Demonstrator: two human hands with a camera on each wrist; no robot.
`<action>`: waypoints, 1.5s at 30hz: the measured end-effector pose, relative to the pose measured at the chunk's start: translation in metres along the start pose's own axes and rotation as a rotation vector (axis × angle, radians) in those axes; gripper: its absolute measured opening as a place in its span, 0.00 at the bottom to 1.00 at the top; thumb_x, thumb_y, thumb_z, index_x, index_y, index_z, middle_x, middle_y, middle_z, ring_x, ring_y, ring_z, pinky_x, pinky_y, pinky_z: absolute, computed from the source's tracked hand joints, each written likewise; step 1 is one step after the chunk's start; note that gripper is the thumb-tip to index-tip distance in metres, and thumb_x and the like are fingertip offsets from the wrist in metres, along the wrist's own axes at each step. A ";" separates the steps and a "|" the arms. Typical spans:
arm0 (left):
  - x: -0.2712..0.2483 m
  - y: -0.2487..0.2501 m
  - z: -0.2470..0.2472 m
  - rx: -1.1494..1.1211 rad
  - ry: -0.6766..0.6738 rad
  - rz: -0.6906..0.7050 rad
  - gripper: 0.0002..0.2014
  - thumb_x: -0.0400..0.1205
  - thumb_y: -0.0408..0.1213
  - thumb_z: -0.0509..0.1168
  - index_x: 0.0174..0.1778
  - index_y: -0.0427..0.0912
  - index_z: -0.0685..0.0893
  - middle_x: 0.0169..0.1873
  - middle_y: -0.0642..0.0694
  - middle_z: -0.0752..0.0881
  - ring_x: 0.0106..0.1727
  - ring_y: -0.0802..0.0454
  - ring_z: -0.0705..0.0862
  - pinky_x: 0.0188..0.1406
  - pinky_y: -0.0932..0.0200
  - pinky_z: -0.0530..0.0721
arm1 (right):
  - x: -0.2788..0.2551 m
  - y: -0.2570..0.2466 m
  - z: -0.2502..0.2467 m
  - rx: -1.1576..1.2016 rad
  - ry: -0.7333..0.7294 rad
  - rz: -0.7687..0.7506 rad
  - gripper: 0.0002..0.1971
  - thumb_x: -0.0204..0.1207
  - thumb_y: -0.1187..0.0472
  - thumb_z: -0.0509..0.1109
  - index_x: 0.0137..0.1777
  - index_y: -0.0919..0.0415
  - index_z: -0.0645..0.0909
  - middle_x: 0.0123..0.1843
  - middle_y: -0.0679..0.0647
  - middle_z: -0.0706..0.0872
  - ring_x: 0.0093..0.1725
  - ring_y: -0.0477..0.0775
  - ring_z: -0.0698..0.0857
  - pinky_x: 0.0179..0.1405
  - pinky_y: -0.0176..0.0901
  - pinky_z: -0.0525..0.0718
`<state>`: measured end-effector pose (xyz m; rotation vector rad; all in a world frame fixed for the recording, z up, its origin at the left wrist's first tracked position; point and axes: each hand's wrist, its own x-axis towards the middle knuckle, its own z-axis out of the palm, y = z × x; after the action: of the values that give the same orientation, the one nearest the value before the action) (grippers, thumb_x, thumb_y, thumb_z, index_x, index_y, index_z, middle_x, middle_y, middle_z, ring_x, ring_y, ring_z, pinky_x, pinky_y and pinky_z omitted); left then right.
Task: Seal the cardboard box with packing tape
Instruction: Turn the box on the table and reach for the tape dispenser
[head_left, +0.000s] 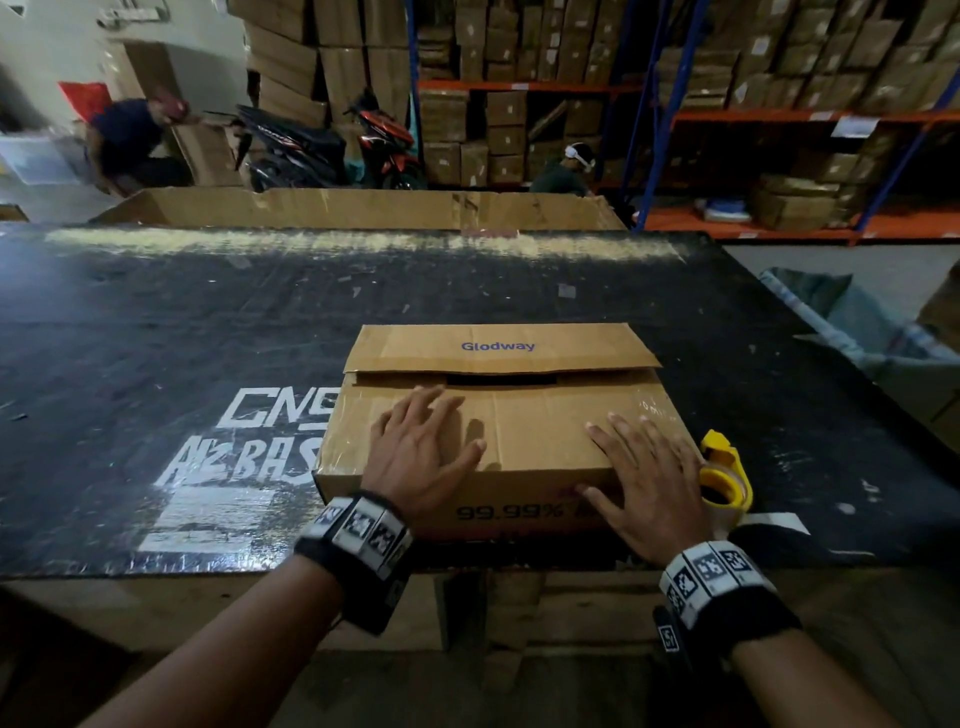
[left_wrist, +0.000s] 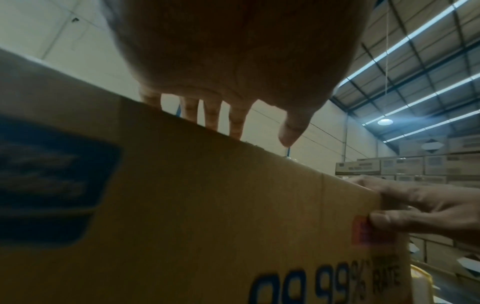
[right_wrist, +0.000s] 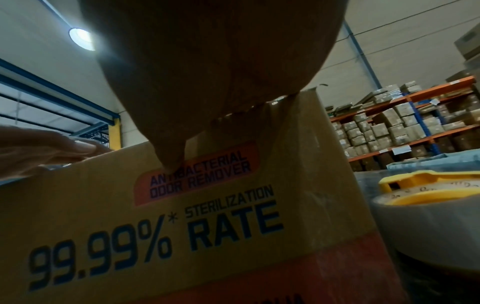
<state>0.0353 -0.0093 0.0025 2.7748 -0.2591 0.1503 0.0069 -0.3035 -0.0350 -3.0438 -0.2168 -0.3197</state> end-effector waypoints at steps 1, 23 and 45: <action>0.012 0.003 0.000 0.015 -0.009 0.013 0.37 0.81 0.69 0.52 0.87 0.61 0.59 0.90 0.50 0.56 0.91 0.46 0.53 0.87 0.34 0.52 | 0.000 0.000 0.000 -0.004 0.002 -0.003 0.37 0.74 0.30 0.56 0.84 0.38 0.58 0.87 0.48 0.64 0.85 0.60 0.62 0.80 0.67 0.57; 0.057 -0.003 0.015 0.153 -0.206 -0.022 0.41 0.81 0.74 0.46 0.88 0.61 0.52 0.91 0.51 0.49 0.92 0.44 0.45 0.88 0.33 0.45 | 0.109 0.052 -0.038 0.082 -0.415 0.049 0.45 0.75 0.28 0.56 0.88 0.46 0.49 0.90 0.45 0.46 0.88 0.53 0.47 0.82 0.67 0.54; 0.112 0.142 0.065 0.103 -0.396 0.119 0.36 0.87 0.64 0.47 0.90 0.58 0.44 0.91 0.54 0.44 0.92 0.50 0.42 0.89 0.37 0.45 | 0.040 0.225 0.067 0.440 -0.411 0.636 0.44 0.64 0.31 0.72 0.74 0.61 0.75 0.73 0.66 0.75 0.70 0.67 0.79 0.66 0.56 0.79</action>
<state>0.1209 -0.1814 0.0044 2.8710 -0.5292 -0.3717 0.0922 -0.5141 -0.1045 -2.5230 0.5729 0.3497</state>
